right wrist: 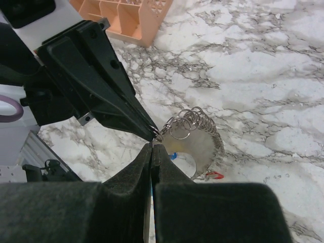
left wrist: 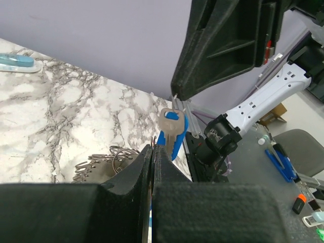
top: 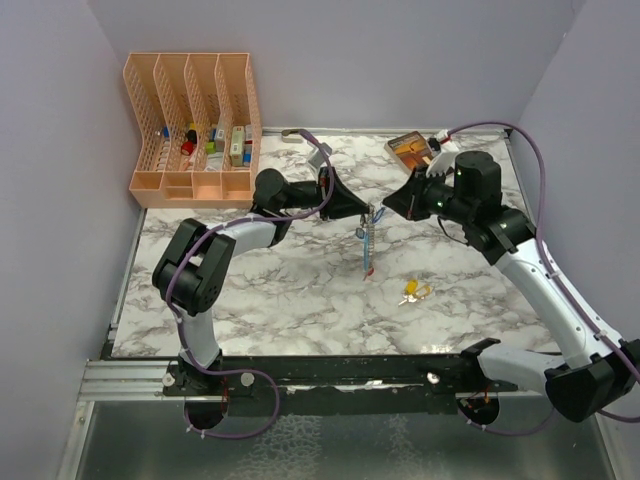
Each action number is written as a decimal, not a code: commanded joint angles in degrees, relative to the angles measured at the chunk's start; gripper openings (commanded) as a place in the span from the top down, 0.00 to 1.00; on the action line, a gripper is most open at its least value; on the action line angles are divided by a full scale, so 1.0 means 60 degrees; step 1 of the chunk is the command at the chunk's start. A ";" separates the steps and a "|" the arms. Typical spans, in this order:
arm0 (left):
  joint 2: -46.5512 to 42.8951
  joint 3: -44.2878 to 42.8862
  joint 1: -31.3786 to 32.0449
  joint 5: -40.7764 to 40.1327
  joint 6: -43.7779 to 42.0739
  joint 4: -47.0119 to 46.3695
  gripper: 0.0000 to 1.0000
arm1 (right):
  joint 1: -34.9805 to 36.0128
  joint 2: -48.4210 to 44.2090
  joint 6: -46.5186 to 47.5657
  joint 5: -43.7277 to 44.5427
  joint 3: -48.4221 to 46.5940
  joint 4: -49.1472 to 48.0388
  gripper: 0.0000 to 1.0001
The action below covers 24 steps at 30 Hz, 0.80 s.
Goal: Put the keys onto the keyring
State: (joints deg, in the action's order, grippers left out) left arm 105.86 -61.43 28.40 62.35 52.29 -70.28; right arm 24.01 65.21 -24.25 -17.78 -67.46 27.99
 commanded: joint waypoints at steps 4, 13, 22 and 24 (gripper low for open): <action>-0.0081 -0.0439 0.0027 -0.0343 -0.0306 0.0097 1.00 | 0.0385 0.0315 -0.0224 -0.0296 -0.0328 -0.0267 0.99; -0.0067 -0.0497 0.0096 -0.0270 -0.0238 0.0097 1.00 | 0.0581 0.0505 -0.0311 -0.0064 -0.0250 -0.0455 0.99; -0.0099 -0.0524 0.0115 -0.0184 -0.0156 0.0011 1.00 | 0.0598 0.0828 -0.0305 0.0341 -0.0435 -0.0150 0.99; -0.0103 -0.0526 0.0113 -0.0167 -0.0145 0.0009 1.00 | 0.0597 0.0836 -0.0324 0.0362 -0.0439 -0.0190 0.99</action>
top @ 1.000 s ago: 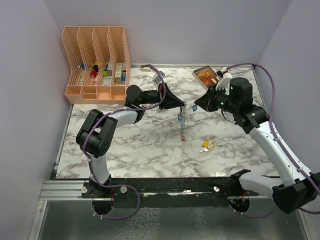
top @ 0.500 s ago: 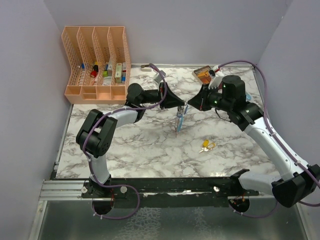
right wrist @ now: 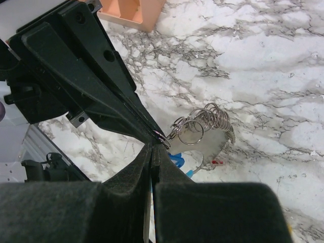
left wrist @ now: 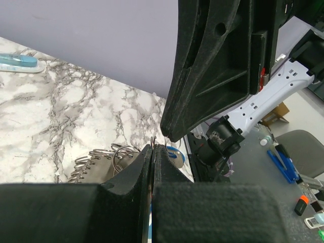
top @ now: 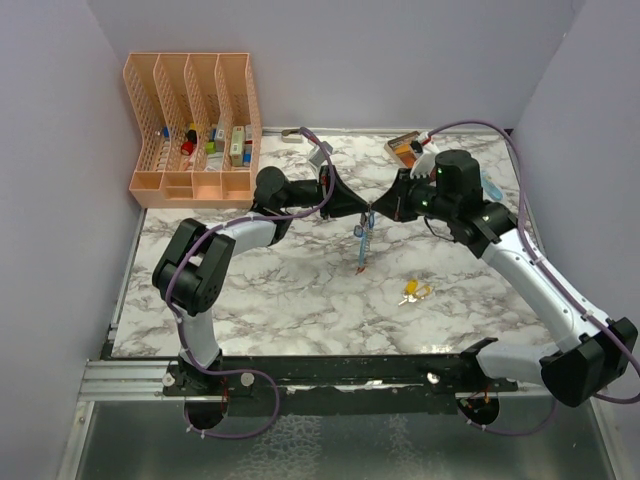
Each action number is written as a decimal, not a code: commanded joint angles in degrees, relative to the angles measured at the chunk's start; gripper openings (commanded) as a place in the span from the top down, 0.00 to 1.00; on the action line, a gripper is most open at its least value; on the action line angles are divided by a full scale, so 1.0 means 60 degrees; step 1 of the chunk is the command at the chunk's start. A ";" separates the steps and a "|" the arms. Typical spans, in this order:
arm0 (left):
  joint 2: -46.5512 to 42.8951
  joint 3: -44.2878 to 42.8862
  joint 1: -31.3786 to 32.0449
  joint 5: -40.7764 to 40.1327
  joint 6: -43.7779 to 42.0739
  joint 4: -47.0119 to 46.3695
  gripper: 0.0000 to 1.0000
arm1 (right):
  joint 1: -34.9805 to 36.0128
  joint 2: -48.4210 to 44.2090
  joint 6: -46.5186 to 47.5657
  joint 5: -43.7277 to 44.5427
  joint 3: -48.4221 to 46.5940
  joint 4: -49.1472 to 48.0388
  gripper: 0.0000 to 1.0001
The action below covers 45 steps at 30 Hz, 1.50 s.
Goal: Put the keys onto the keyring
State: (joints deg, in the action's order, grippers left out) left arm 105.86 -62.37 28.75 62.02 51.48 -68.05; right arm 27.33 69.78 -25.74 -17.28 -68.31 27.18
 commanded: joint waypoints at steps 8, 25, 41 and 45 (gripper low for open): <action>-0.0066 -0.0370 0.0115 -0.0068 -0.0007 -0.0404 1.00 | 0.0044 0.0147 -0.0069 0.0522 -0.0525 -0.0025 0.99; -0.0066 -0.0414 0.0138 0.0013 0.0112 -0.0571 1.00 | 0.0044 0.0182 0.0021 0.0838 -0.0560 0.0209 0.99; -0.0066 -0.0450 0.0124 0.0071 0.0106 -0.0591 1.00 | 0.0044 -0.0237 -0.0069 0.1012 -0.0270 0.0462 0.99; -0.0081 -0.0450 0.0122 0.0064 0.0109 -0.0589 1.00 | 0.0044 -0.0322 -0.0088 0.1065 -0.0177 0.0502 0.99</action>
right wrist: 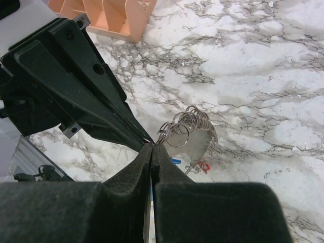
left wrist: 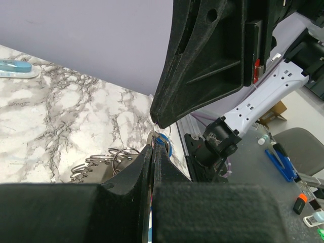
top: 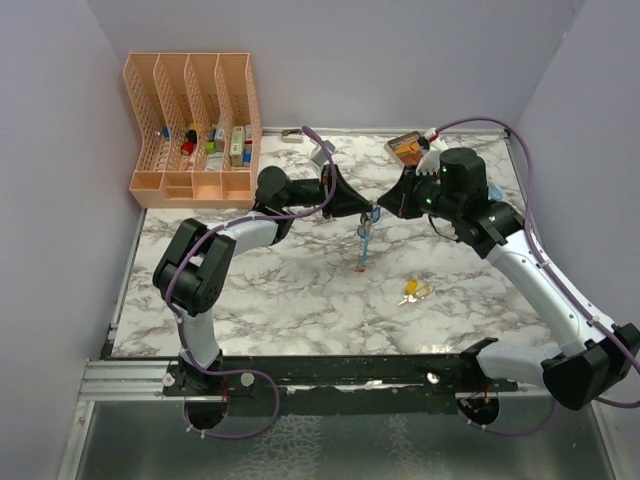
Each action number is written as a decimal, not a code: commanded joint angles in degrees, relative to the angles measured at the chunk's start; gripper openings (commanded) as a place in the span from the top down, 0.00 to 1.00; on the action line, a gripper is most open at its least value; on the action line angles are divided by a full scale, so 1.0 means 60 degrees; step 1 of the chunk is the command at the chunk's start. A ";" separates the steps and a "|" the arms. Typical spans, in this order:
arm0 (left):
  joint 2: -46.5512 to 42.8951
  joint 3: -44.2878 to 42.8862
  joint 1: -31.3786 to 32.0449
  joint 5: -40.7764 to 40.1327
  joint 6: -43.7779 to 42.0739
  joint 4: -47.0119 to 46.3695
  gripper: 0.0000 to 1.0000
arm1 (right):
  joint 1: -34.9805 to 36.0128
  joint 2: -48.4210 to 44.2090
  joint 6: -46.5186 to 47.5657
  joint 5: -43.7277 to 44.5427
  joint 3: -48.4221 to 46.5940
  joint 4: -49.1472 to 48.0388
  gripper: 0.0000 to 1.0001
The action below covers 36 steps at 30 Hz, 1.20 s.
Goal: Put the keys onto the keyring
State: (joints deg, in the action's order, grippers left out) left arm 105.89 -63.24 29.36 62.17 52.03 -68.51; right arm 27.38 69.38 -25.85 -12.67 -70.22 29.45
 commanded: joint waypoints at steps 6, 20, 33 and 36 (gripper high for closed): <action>-0.0113 -0.0301 0.0028 0.0053 0.0130 -0.0664 1.00 | 0.0037 -0.0267 -0.0068 0.0338 0.0189 0.0189 0.99; -0.0106 -0.0251 0.0013 0.0185 0.0600 -0.1494 1.00 | 0.0037 -0.0531 -0.0275 0.0669 0.0442 0.0393 0.99; 0.0146 -0.0214 0.0013 0.0200 0.1937 -0.3570 1.00 | 0.0037 -0.0718 -0.0705 -0.0190 0.0894 0.0004 0.95; 0.0138 -0.0175 0.0011 0.0153 0.2122 -0.3898 1.00 | 0.0037 -0.1221 -0.0695 0.0138 0.0946 -0.0263 0.74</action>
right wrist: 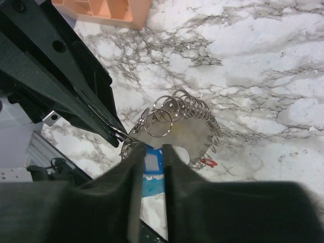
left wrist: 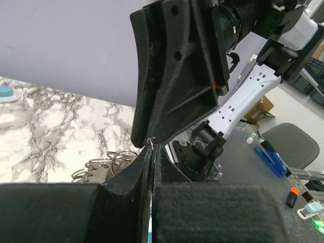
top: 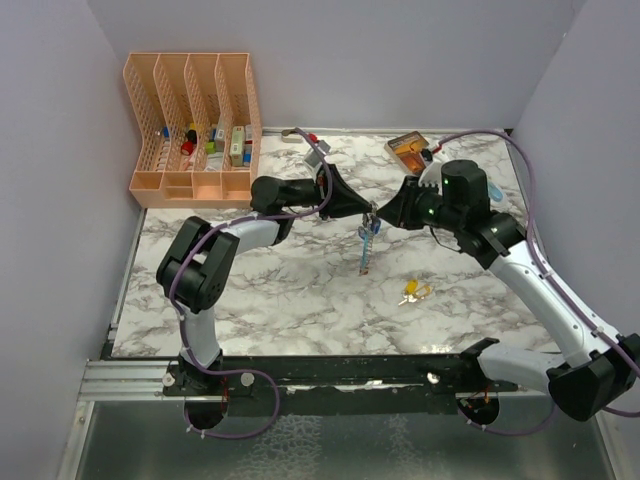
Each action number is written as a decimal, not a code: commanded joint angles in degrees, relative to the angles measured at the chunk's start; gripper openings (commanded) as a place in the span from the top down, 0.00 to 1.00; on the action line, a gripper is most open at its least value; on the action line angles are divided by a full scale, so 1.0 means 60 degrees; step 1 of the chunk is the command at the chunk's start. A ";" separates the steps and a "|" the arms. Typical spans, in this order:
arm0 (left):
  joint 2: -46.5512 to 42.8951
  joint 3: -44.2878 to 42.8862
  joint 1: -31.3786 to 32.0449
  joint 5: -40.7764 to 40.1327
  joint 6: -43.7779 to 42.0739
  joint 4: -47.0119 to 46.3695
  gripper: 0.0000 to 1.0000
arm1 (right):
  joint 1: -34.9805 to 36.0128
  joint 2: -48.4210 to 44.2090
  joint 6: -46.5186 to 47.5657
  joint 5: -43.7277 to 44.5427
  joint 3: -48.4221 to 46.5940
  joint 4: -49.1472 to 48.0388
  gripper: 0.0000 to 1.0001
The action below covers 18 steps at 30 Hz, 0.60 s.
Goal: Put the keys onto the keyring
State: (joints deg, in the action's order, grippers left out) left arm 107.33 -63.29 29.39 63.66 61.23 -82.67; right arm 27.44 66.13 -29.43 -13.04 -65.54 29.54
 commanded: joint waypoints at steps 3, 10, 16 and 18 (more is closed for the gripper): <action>-0.0096 -0.0057 0.0011 -0.0323 0.0758 -0.1924 1.00 | 0.0026 -0.1094 0.0161 0.0560 -0.0010 -0.0252 0.59; 0.0186 0.0077 0.0045 -0.1234 0.1716 -0.3278 1.00 | 0.0026 -0.1596 0.0949 0.0643 0.0015 -0.0812 0.63; 0.0085 0.0184 0.0179 -0.1634 0.1650 -0.3297 1.00 | 0.0026 -0.1597 0.1282 -0.0141 0.0451 -0.1469 0.64; 0.0079 0.0266 0.0221 -0.1837 0.1598 -0.3299 1.00 | 0.0026 -0.1570 0.1388 -0.0560 0.0603 -0.1691 0.63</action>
State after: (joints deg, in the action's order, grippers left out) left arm 108.12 -62.57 29.82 57.87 70.06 -87.83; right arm 27.44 56.88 -23.92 -11.11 -64.01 24.40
